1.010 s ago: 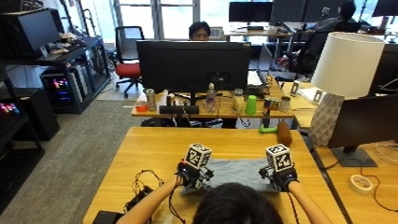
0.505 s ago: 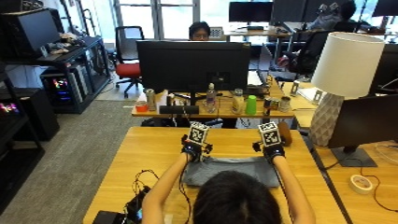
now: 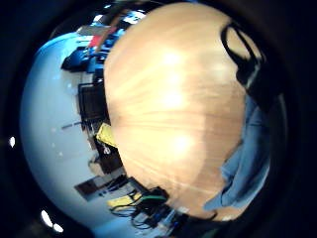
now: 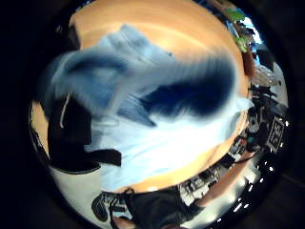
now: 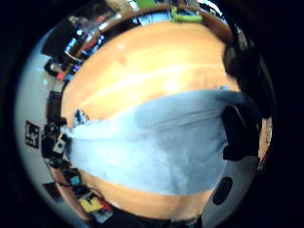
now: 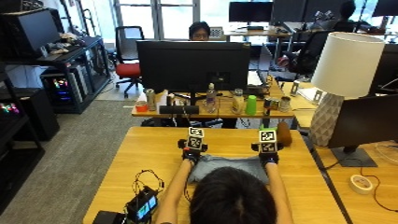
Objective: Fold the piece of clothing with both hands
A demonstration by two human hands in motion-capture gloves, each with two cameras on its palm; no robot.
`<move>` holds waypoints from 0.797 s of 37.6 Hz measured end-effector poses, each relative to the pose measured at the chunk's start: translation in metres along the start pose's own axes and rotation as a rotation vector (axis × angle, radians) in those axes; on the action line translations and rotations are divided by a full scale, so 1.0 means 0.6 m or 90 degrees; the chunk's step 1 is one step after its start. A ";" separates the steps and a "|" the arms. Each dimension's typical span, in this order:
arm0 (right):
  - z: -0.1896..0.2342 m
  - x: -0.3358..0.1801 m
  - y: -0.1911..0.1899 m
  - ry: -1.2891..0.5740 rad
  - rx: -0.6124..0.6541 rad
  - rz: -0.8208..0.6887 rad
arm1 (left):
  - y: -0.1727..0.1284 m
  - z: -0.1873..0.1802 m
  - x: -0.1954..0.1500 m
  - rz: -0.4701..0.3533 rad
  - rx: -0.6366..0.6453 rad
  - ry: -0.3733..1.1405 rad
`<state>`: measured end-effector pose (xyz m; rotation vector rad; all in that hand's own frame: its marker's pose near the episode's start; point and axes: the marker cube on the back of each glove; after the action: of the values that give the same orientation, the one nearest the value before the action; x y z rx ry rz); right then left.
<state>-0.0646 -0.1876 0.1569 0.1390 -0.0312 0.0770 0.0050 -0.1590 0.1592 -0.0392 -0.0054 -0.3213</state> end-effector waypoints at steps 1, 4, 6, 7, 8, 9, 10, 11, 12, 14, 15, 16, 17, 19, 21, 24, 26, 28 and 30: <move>0.008 0.008 -0.002 0.041 0.029 0.008 | -0.007 0.001 0.009 0.000 0.027 -0.003; 0.004 0.031 -0.006 0.135 0.100 0.013 | -0.020 -0.012 0.023 0.002 0.117 -0.010; -0.023 0.042 -0.003 0.160 0.118 0.011 | -0.012 -0.033 0.015 -0.007 0.158 -0.014; -0.038 0.048 0.001 0.167 0.117 0.012 | -0.005 -0.045 0.011 -0.009 0.169 -0.013; -0.052 0.054 0.006 0.172 0.109 0.013 | 0.002 -0.056 0.009 -0.007 0.180 -0.008; -0.066 0.059 0.011 0.176 0.100 0.015 | 0.007 -0.068 0.009 0.001 0.196 0.003; -0.080 0.066 0.015 0.180 0.089 0.020 | 0.011 -0.080 0.011 0.013 0.215 0.017; -0.094 0.073 0.020 0.186 0.081 0.027 | 0.016 -0.092 0.014 0.027 0.233 0.034; -0.106 0.080 0.023 0.192 0.075 0.034 | 0.021 -0.102 0.019 0.042 0.246 0.052; -0.117 0.090 0.021 0.193 0.061 0.037 | 0.028 -0.112 0.028 0.063 0.253 0.076; -0.115 0.093 0.017 0.190 0.055 0.033 | 0.027 -0.111 0.032 0.069 0.250 0.081; -0.111 0.095 0.011 0.185 0.049 0.029 | 0.022 -0.107 0.035 0.073 0.245 0.082; -0.105 0.097 0.006 0.180 0.044 0.024 | 0.015 -0.101 0.039 0.078 0.241 0.080; -0.088 0.101 -0.009 0.165 0.029 0.008 | 0.000 -0.085 0.052 0.097 0.230 0.078; -0.073 0.104 -0.018 0.148 0.013 -0.011 | 0.001 -0.070 0.066 0.118 0.209 0.077; -0.063 0.103 -0.010 0.134 -0.003 -0.029 | 0.028 -0.051 0.080 0.143 0.158 0.076; -0.051 0.099 -0.004 0.128 -0.012 -0.041 | 0.071 -0.050 0.080 0.157 0.107 0.088; -0.038 0.094 0.004 0.133 -0.016 -0.051 | 0.110 -0.043 0.085 0.180 0.040 0.124; -0.037 0.089 0.021 0.150 -0.015 -0.052 | 0.121 -0.018 0.098 0.199 -0.034 0.170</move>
<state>-0.0116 -0.1680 0.1389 0.1073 0.2080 0.0104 0.0836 -0.1094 0.1465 -0.0493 0.2717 -0.0117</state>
